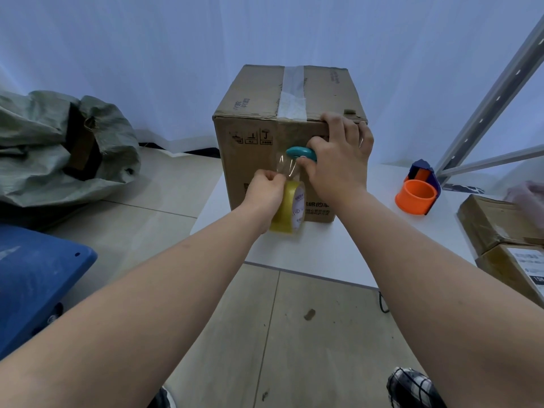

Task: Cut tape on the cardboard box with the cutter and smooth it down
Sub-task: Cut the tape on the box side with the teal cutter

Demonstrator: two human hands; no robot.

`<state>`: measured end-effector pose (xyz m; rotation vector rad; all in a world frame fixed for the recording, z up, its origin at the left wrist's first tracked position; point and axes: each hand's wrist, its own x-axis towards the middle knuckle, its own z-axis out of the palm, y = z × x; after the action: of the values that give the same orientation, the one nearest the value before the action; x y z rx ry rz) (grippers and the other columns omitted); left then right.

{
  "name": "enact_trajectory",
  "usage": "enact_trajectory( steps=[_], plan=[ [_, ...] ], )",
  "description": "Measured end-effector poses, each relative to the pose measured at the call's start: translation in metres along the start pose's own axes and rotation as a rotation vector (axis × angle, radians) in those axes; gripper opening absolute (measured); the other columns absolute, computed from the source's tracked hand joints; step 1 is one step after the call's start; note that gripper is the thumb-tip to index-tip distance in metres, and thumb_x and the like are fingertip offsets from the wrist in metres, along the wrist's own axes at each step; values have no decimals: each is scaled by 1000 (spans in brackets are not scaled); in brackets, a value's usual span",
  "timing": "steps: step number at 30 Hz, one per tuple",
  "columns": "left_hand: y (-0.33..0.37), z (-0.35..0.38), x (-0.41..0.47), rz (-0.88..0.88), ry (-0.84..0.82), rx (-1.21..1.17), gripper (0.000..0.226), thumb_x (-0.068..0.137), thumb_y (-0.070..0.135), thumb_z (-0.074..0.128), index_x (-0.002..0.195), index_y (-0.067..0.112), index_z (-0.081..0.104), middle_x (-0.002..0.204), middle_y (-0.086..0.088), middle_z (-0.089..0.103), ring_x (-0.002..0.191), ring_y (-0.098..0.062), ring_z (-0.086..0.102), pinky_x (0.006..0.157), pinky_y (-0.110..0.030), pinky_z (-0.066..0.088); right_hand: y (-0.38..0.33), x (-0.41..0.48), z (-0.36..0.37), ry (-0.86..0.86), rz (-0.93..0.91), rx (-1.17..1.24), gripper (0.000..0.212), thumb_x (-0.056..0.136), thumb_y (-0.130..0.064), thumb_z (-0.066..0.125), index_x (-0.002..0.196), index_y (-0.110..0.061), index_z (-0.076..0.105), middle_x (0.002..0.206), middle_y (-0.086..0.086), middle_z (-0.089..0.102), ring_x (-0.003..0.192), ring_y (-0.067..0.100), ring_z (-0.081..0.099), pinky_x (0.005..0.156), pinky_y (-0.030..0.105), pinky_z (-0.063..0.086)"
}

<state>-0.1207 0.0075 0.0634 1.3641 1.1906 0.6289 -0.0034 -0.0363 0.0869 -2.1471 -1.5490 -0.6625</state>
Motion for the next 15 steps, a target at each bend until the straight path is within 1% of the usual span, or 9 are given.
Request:
enact_trajectory(
  steps=[1,2,4,7,9,12,13,15],
  plan=[
    [-1,-1,0,2,-10,-5,22,96,32,48,113,18,46,99,-3,50,77,-13,47,71,-30,40,0,0,0,-2,1,1,27,82,-39,63,94,-15,68,139,7,41,133,31,31,112,50,11],
    [-1,-2,1,-2,-21,-9,24,94,32,52,113,18,47,99,-2,51,78,-13,48,73,-30,42,0,0,0,-5,0,1,27,82,-40,63,95,-15,67,140,7,41,133,31,31,112,50,11],
    [0,-5,2,-14,-27,-1,25,92,32,57,112,19,49,99,-2,53,86,-17,50,79,-34,43,0,0,-1,-7,-1,1,28,83,-41,62,96,-16,67,140,7,40,133,31,31,112,49,11],
    [3,-10,3,-21,-16,28,24,90,31,59,110,20,52,97,-1,53,91,-20,49,78,-35,42,-1,1,-2,-15,8,2,30,84,-43,60,97,-16,67,140,6,39,133,30,30,112,49,11],
    [4,-10,4,-26,-5,47,26,89,32,61,110,18,53,95,-2,53,85,-18,50,74,-34,40,-3,2,-4,-22,18,-4,31,84,-43,60,98,-16,67,140,6,39,133,30,29,111,49,11],
    [6,-7,6,3,24,114,22,89,29,60,104,17,50,82,2,49,70,-13,44,60,-28,37,-4,3,-6,-42,28,-24,32,85,-44,58,100,-17,67,141,5,37,133,30,28,112,49,12],
    [7,-7,7,15,33,142,21,89,29,60,102,17,50,80,2,48,69,-13,43,56,-27,35,-5,3,-7,-51,32,-29,33,85,-44,58,101,-17,67,141,5,36,133,29,27,112,49,11],
    [7,-6,7,22,36,172,20,88,29,60,100,17,49,79,2,48,68,-13,44,53,-25,33,-7,4,-8,-72,43,-32,33,86,-44,57,102,-18,67,142,5,34,134,29,26,113,49,10]
  ],
)
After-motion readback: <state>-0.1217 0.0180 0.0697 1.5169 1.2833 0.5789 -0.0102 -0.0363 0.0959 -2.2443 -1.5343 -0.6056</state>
